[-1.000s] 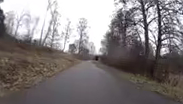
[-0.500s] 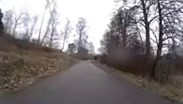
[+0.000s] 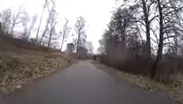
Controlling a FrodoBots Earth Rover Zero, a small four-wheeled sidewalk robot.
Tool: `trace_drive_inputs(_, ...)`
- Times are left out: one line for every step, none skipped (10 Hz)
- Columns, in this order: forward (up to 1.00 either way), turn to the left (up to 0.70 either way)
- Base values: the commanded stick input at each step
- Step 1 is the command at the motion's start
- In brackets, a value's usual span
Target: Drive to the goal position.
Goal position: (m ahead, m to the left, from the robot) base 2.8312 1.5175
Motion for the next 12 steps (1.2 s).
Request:
trace_drive_inputs(0.70,0.00)
trace_drive_inputs(0.70,0.00)
trace_drive_inputs(0.70,0.00)
trace_drive_inputs(0.70,0.00)
trace_drive_inputs(0.70,0.00)
trace_drive_inputs(0.70,0.00)
trace_drive_inputs(0.70,0.00)
trace_drive_inputs(0.70,0.00)
trace_drive_inputs(0.70,0.00)
trace_drive_inputs(0.70,0.00)
trace_drive_inputs(0.70,0.00)
trace_drive_inputs(0.70,0.00)
